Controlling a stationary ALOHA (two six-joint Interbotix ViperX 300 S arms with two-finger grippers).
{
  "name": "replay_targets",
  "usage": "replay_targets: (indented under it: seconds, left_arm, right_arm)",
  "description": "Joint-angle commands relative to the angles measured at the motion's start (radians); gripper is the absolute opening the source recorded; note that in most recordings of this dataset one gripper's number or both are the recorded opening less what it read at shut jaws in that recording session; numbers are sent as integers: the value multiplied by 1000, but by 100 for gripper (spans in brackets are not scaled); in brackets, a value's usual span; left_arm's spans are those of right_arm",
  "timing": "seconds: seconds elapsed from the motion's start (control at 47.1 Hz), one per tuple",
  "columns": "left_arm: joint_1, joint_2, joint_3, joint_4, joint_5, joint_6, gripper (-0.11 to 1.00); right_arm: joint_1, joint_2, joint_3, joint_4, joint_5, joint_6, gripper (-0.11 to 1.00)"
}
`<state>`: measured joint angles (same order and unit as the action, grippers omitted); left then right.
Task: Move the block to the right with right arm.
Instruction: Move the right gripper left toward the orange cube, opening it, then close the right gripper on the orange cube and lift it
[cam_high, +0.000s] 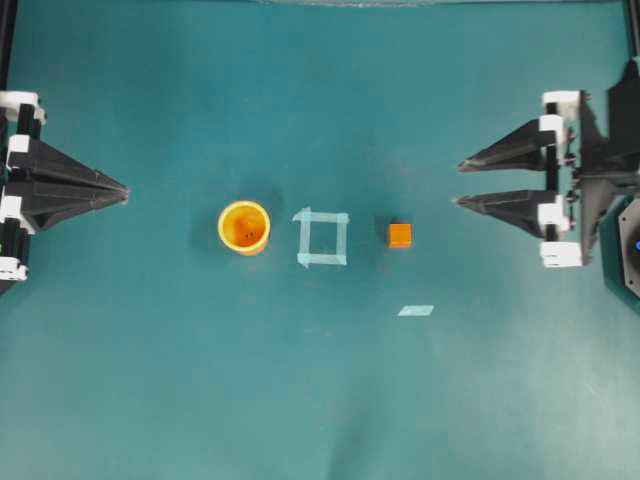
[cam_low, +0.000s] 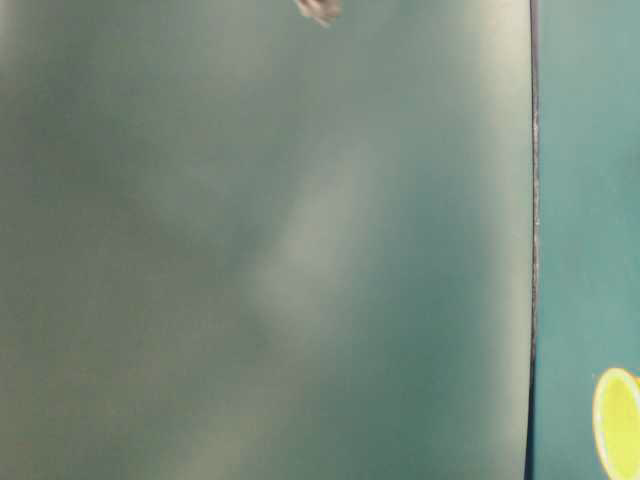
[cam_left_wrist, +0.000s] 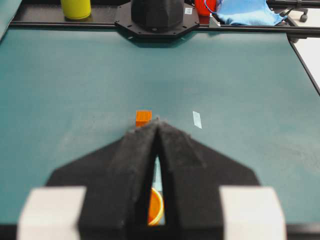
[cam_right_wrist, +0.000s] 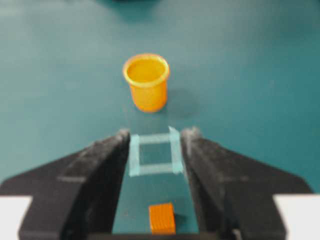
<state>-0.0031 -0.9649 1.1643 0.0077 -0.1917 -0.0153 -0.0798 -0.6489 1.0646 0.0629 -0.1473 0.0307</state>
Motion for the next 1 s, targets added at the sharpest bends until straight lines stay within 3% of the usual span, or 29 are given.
replay_targets:
  seconds: [0.0,0.446,0.977]
  left_arm:
    - [-2,8,-29,0,-5,-2,0]
    - [-2,5,-29,2,12,0,0]
    - [-2,6,-29,2,21,8,0]
  right_arm:
    - [-6,55,-38,-2,-3,-5,53]
    - [-5,382,-104,-18,-52,-12,57]
    - [31,588,-110,-51,-89,-14,59]
